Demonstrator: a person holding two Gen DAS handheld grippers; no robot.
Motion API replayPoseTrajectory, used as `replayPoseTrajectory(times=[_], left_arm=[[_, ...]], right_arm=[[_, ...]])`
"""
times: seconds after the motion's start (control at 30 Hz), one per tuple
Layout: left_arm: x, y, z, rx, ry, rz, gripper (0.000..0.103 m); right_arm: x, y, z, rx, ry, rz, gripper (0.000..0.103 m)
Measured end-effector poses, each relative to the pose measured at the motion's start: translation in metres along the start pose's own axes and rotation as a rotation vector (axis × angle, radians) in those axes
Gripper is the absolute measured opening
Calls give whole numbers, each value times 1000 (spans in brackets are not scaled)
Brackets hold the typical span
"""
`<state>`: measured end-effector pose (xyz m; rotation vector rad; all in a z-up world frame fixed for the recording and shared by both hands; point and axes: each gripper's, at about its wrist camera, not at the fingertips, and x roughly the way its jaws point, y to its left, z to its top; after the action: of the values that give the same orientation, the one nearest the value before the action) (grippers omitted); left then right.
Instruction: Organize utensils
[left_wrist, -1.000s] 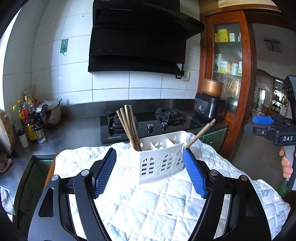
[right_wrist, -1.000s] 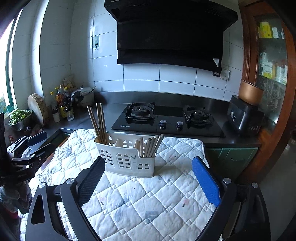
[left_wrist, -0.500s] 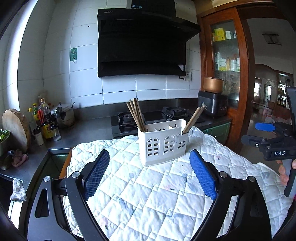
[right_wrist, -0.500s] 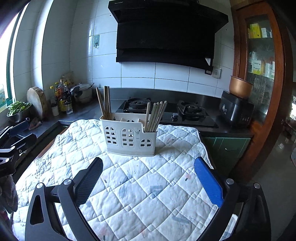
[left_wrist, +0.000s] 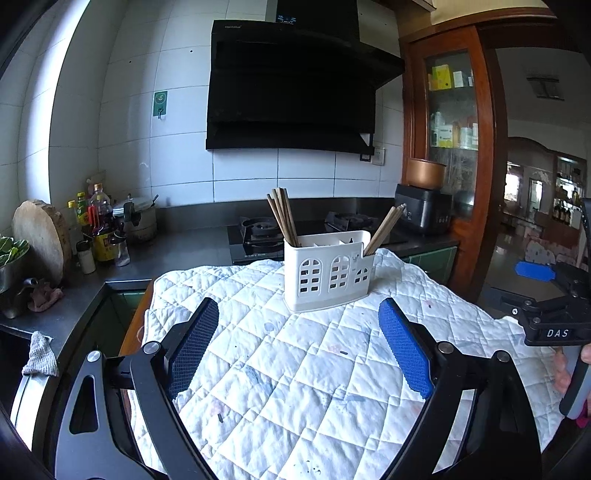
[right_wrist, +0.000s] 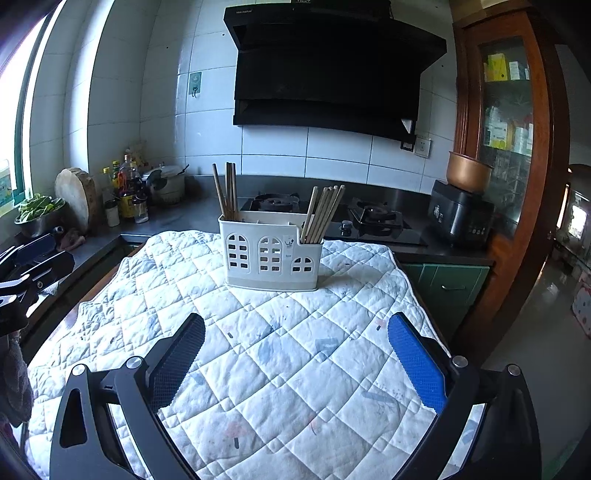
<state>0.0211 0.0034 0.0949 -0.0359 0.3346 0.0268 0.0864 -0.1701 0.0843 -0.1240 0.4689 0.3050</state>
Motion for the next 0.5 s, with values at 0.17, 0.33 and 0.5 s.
replayPoseTrajectory(times=[0.17,0.33,0.5], left_arm=[[-8,3,-8,3,7,2,88],[-12,4,-17,-7,19,-3,88],[-11,2,-22,-6,35,-8,88]], right_arm=[[-9,5,-8,20,-9,4,96],[-12,8,-13,23,-6,11,96],[-12,8,-18,27,3,8,96]])
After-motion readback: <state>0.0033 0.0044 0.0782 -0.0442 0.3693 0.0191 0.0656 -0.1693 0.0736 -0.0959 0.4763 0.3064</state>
